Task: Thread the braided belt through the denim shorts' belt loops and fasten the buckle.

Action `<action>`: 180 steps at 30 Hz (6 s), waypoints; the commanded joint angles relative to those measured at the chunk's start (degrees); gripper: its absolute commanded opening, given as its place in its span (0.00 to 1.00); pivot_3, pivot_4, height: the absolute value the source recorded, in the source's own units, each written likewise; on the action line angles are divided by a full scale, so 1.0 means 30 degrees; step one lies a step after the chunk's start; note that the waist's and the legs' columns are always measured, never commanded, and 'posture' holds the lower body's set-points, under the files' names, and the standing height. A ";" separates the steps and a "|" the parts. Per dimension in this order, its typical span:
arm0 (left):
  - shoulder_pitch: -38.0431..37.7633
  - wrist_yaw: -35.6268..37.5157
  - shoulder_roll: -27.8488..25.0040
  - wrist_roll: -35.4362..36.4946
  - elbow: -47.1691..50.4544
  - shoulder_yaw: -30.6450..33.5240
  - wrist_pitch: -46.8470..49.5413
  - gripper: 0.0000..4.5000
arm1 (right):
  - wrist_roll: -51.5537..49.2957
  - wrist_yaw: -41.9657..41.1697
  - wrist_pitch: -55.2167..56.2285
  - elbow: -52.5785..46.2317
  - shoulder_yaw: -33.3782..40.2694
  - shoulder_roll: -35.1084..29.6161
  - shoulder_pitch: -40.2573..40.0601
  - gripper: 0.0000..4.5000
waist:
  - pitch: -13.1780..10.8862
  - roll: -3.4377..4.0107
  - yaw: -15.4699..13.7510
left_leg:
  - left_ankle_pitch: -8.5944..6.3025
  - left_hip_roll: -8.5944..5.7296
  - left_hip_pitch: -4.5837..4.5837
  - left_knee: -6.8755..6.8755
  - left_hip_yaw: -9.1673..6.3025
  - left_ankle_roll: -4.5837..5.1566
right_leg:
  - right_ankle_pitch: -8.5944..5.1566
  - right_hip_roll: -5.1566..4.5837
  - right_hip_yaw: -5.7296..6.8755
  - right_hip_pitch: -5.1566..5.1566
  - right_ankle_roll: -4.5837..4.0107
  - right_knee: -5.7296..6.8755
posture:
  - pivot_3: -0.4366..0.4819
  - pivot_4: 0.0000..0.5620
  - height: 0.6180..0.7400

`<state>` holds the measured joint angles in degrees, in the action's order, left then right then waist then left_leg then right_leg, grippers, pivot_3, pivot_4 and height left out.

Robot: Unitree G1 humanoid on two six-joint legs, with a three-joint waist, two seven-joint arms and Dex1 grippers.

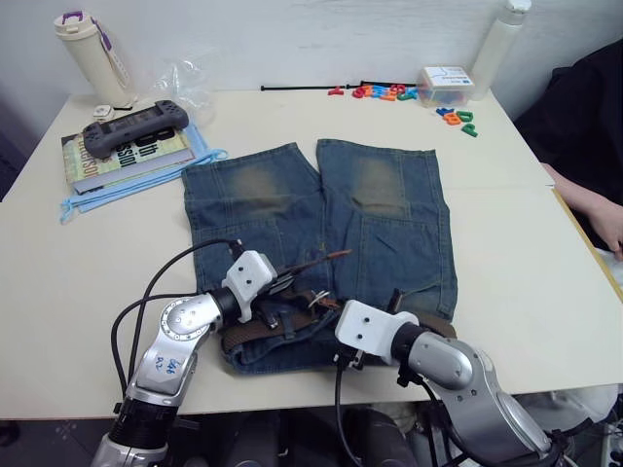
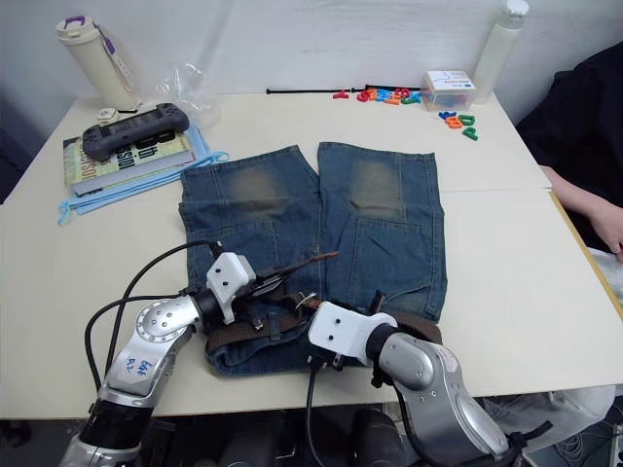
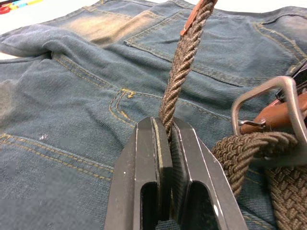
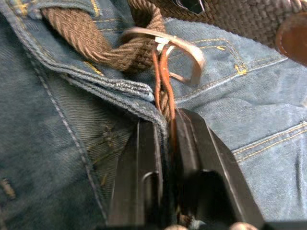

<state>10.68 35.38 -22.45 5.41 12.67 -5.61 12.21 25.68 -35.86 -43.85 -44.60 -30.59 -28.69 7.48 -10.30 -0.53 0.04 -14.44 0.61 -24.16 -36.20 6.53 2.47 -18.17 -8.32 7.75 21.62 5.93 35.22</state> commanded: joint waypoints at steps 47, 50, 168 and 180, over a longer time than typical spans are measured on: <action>-0.1806 0.2729 -0.7191 0.1402 0.2303 0.2382 0.4480 0.00 | 0.0949 -0.1899 0.2370 0.3006 -0.0651 -0.1523 0.5011 0.00 | -0.0002 0.0002 0.0064 | 0.0019 0.0018 0.0001 0.0008 0.0093 -0.0048 | -0.0020 0.0004 -0.0099 0.0129 -0.0037 0.0120 | 0.48 0.27 0.81; -0.1681 0.3198 -0.7675 0.1223 0.1975 0.2260 0.3819 0.00 | 0.1112 -0.2076 0.2993 0.3334 -0.0653 -0.1678 0.5308 0.00 | -0.0002 0.0003 0.0074 | 0.0020 0.0018 -0.0001 0.0010 0.0099 -0.0050 | -0.0021 0.0006 -0.0108 0.0139 -0.0038 0.0126 | 0.48 0.27 0.81; 0.3810 0.3609 -0.0919 0.1458 0.0485 -0.1816 0.4376 0.00 | 0.0239 -1.1634 -0.5515 -0.4141 0.6258 -0.1479 0.4143 0.92 | 0.0004 -0.0021 -0.0007 | 0.0095 0.0028 -0.0032 -0.0093 0.0201 0.0099 | -0.0020 0.0014 -0.0102 0.0216 -0.0039 0.0264 | 0.48 0.27 0.81; 0.4029 0.3568 -0.0682 0.1418 0.0262 -0.2175 0.4241 0.00 | -0.0445 -0.7301 -0.1454 -0.0249 0.4392 -0.3734 0.5902 0.92 | 0.0001 -0.0025 0.0000 | 0.0096 0.0017 -0.0036 -0.0095 0.0170 0.0094 | -0.0021 0.0003 -0.0137 0.0188 -0.0040 0.0244 | 0.48 0.27 0.81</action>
<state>21.94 45.95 -25.00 8.83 12.55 -11.87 26.09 23.59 -59.72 -50.67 -45.12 -16.87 -38.99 24.82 -10.29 -0.61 0.04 -14.15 0.66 -24.27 -36.48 7.04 2.75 -18.24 -8.31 7.36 22.18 5.81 35.95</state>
